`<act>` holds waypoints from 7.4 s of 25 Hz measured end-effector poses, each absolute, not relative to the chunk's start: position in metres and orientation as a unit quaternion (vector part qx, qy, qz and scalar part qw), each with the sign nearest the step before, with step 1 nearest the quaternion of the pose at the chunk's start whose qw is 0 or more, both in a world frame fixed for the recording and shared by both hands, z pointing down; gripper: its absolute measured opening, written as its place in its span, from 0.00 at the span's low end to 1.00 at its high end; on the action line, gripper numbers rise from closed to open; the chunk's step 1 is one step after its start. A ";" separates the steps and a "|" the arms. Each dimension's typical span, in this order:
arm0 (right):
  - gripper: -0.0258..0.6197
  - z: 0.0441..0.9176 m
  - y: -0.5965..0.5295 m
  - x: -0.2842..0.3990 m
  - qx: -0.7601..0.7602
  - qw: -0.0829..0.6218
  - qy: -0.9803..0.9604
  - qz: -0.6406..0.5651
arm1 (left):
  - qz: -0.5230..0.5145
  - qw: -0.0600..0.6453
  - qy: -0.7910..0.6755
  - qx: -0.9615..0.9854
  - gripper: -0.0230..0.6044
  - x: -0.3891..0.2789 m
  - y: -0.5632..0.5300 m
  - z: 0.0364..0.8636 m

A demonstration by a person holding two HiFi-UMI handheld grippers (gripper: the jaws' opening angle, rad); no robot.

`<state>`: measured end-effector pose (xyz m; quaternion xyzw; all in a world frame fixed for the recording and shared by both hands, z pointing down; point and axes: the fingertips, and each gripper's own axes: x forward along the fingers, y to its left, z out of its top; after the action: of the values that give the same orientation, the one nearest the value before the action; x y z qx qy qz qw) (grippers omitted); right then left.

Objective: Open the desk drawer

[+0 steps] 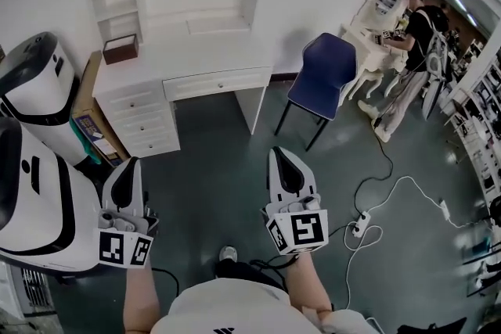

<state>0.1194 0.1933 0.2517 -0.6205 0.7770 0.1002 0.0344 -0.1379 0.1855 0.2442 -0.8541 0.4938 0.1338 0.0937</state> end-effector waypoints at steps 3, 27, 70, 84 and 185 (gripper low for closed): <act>0.04 0.259 0.166 0.135 -0.618 0.038 0.780 0.096 | 0.127 0.099 0.494 -0.854 0.05 -0.121 0.160 0.247; 0.04 0.287 -0.013 0.133 -0.620 0.020 0.782 0.063 | 0.085 0.098 0.476 -0.870 0.05 -0.108 -0.020 0.270; 0.04 0.365 -0.243 0.062 -0.673 -0.051 0.737 -0.038 | 0.083 0.059 0.411 -0.906 0.05 -0.183 -0.269 0.305; 0.04 0.495 -0.304 0.093 -0.626 -0.121 0.750 -0.175 | 0.078 0.056 0.444 -0.891 0.05 -0.159 -0.285 0.324; 0.16 0.703 -0.298 0.140 -0.572 -0.273 0.725 -0.270 | 0.027 0.060 0.501 -0.863 0.05 -0.119 -0.227 0.354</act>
<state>0.1399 -0.2981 0.7030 -0.5716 0.7251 -0.2702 -0.2729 -0.1189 -0.2268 0.3541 -0.8632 0.5006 0.0266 0.0603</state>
